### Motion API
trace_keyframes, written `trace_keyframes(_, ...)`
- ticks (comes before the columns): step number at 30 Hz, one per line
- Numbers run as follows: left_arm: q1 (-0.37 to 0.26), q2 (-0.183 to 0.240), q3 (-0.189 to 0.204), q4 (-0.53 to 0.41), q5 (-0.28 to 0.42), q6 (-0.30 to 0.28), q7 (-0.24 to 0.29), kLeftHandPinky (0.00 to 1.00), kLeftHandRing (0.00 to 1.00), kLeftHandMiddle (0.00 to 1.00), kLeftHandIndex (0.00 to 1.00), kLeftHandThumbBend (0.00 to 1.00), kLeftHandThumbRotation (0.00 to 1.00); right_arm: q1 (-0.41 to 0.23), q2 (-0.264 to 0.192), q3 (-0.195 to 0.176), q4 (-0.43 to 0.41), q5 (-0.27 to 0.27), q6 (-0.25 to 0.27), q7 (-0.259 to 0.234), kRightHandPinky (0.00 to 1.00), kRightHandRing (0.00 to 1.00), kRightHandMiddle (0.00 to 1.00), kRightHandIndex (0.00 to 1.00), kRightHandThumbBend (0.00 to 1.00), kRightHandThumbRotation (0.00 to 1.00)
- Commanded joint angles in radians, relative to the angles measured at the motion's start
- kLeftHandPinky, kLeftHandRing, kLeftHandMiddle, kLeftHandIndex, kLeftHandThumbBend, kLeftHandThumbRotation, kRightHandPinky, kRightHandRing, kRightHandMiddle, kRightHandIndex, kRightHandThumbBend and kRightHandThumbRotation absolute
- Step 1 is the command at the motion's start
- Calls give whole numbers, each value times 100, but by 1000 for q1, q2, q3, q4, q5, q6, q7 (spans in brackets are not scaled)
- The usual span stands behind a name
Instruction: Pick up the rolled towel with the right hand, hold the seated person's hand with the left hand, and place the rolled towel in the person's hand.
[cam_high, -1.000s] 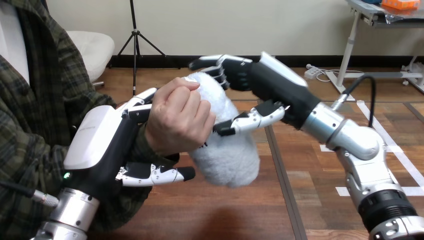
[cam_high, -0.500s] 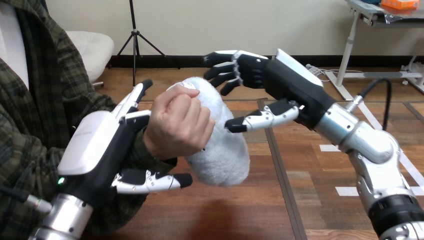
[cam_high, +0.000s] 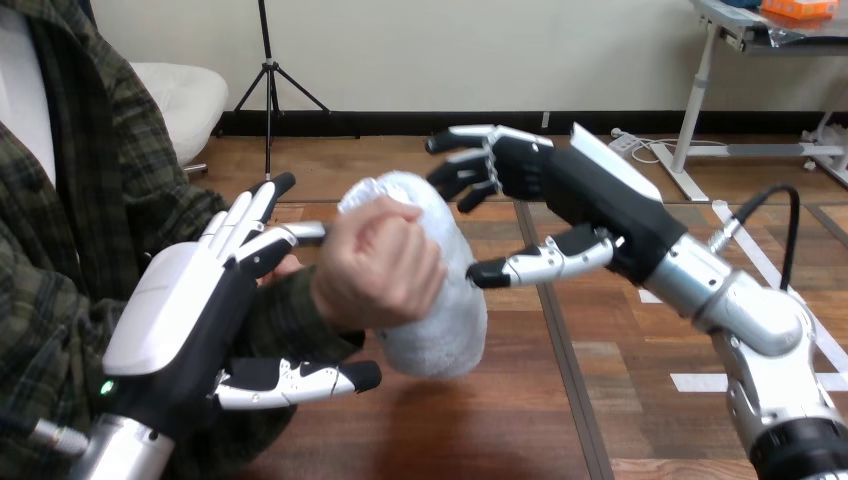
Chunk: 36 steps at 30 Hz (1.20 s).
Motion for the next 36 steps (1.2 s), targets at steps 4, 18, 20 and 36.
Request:
trace_keyframes(4, -12, -17, 40, -49, -13, -83, 81, 100, 100, 100, 100, 100, 58, 18, -16, -45, -25, 38, -19, -9, 67, 73, 76, 82, 87, 34)
trace_keyframes(18, 17, -44, 26, 61, -23, -301, 186, 100, 100, 100, 100, 100, 60, 104, -25, -64, -74, 72, -28, 6, 69, 74, 76, 83, 89, 39)
trace_keyframes(20, 17, -50, 23, 82, -21, -336, 200, 99, 100, 100, 100, 100, 62, 117, -28, -66, -82, 76, -28, 8, 69, 74, 76, 83, 90, 39)
trace_keyframes(36, 12, -118, -54, 248, -168, -576, 203, 94, 100, 100, 100, 100, 56, 209, -35, -87, -138, 104, -50, 15, 70, 76, 77, 83, 91, 45)
